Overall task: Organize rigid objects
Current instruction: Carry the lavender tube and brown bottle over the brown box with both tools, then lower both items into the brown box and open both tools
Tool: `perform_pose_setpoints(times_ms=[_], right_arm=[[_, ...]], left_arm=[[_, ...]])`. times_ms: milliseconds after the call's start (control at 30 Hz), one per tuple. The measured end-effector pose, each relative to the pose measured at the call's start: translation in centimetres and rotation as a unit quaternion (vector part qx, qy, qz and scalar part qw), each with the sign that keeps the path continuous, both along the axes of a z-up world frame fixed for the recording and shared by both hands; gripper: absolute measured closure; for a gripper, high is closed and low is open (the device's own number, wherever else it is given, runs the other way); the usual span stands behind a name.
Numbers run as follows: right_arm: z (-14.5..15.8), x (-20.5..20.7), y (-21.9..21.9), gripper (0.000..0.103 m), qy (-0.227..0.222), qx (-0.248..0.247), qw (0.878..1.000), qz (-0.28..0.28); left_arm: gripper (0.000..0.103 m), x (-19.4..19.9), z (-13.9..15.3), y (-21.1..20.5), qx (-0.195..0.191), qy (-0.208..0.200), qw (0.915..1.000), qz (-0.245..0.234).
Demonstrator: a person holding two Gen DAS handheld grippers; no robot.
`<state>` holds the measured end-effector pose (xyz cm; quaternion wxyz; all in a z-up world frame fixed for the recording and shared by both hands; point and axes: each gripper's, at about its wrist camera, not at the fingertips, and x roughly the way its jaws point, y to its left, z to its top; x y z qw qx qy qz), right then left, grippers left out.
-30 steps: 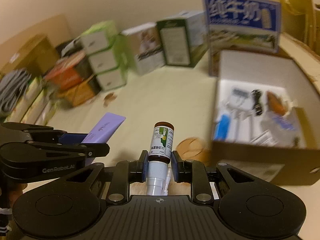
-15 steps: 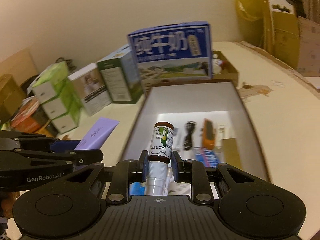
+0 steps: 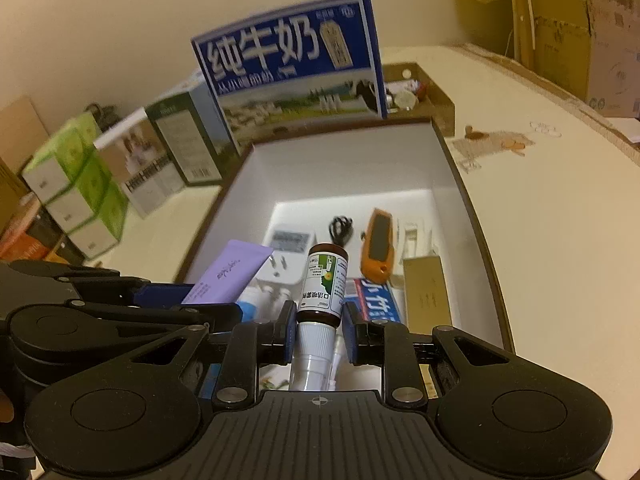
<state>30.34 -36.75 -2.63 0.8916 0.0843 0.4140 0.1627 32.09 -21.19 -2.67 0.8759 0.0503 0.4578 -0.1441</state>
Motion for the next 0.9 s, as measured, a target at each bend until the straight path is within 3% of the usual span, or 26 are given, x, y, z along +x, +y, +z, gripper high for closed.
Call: perform_pose_setpoints(times_ms=[467, 600, 733, 900], right_arm=[[-1.8, 1.1, -0.4, 0.082, 0.024, -0.01, 1.0, -0.001], [-1.7, 1.2, -0.4, 0.082, 0.023, -0.016, 0.999, -0.022], [-1.4, 1.0, -1.0, 0.08, 0.023, -0.007, 0.999, -0.029], [-1.3, 0.5, -1.2, 0.071, 0.022, -0.01, 0.999, -0.033]], left_arm=[[0.074, 1.5, -1.9, -0.3, 0.013, 0.01, 0.9999, -0.004], [0.064, 1.5, -1.4, -0.3, 0.011, -0.004, 0.9999, -0.009], [0.06, 1.2, -1.2, 0.0, 0.012, -0.011, 0.9998, -0.012], [0.058, 1.1, -1.1, 0.3, 0.011, -0.012, 0.9998, -0.013]])
